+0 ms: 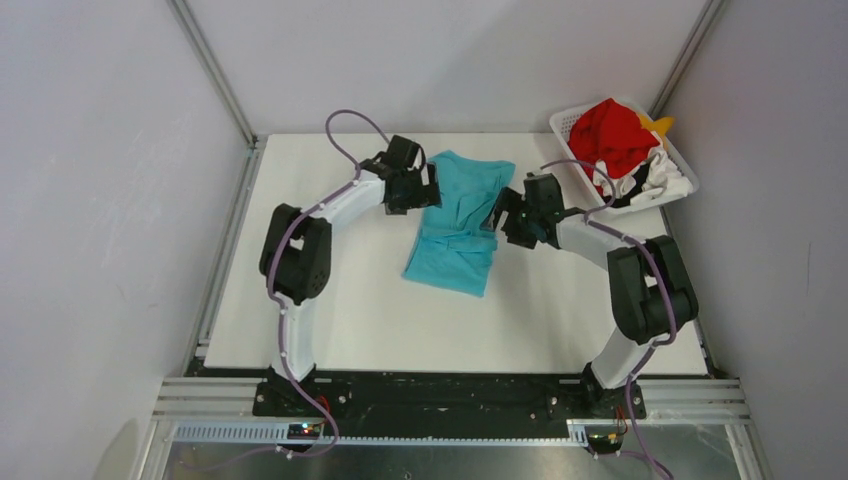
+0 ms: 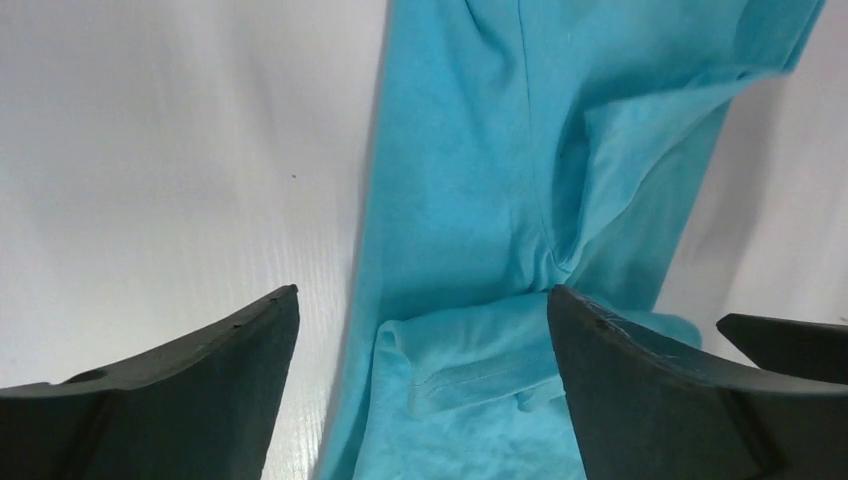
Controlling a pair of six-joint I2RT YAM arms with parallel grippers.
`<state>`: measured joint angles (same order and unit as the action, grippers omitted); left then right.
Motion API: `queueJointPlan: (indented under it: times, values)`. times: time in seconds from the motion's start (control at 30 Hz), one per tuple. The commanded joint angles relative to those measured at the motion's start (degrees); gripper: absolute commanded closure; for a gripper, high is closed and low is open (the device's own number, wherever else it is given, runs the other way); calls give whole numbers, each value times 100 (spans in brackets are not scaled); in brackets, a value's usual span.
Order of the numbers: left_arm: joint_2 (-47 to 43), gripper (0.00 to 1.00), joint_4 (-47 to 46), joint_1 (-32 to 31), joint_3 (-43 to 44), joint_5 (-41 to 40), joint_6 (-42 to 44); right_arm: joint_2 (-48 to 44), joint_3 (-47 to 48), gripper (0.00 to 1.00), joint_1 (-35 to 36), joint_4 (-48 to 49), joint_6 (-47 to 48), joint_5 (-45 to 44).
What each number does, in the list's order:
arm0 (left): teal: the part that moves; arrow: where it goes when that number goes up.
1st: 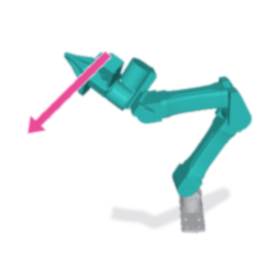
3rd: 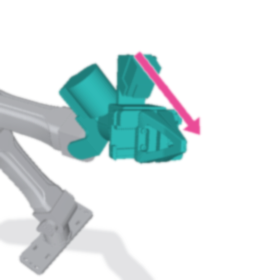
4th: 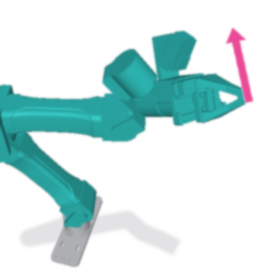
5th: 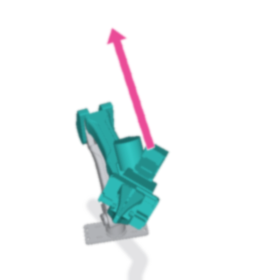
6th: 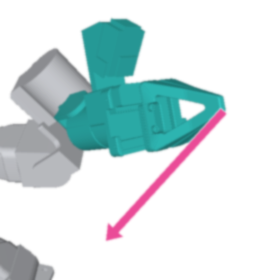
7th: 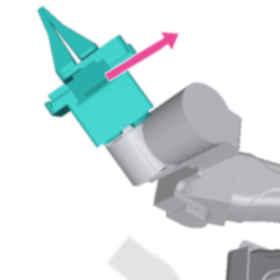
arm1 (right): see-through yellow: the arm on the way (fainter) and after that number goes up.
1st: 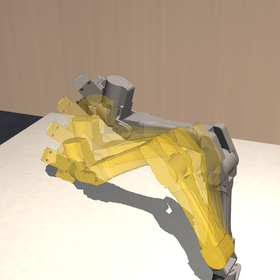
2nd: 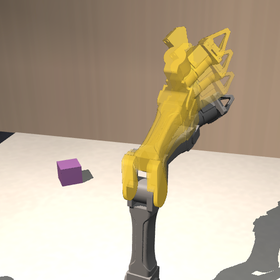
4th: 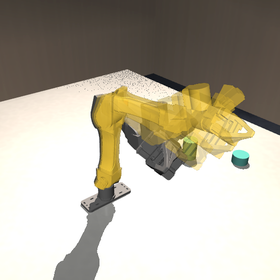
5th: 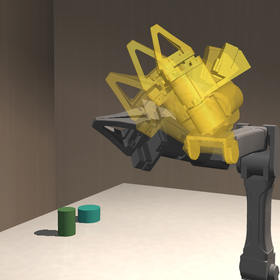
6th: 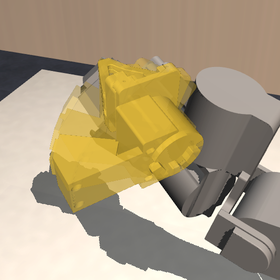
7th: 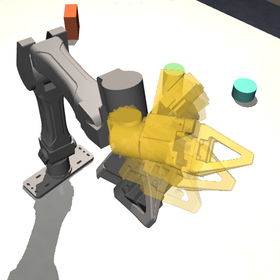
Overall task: Fold and stack the t-shirts
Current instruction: Fold the folded rectangular tshirt in 1/3 of the way
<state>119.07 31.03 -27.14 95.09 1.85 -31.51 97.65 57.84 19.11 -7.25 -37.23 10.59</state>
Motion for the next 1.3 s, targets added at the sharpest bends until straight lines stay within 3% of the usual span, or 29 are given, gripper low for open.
queueJointPlan:
  times: [0.0,0.17,0.33,0.63,0.8,0.9,1.03,1.17,1.27]
  values:
    - [-571,1,-67,103,42,33,165,-335,333,7,20,142,236,-111]
    - [-1797,0,-70,103,-1332,-654,94,-911,111,5,713,-166,813,-224]
    - [-2779,0,-93,103,-2660,-1233,-230,-807,-22,3,1546,-137,847,-308]
    - [-4258,0,-193,103,-4454,-1639,-650,1,133,2,1604,355,658,-303]
    - [-4703,0,-263,102,-4871,-1705,-767,552,626,2,1438,540,683,-907]
    - [-4809,0,-281,103,-4944,-1735,-778,775,917,2,1027,1255,343,-971]
    - [-4904,0,-306,97,-4985,-1691,-767,949,1417,2,621,1487,40,-1204]
    - [-4849,0,-385,103,-4981,-1430,-811,773,1564,2,495,1034,199,-1134]
    - [-4671,0,-616,102,-4938,-1027,-792,388,1480,3,654,235,883,-765]
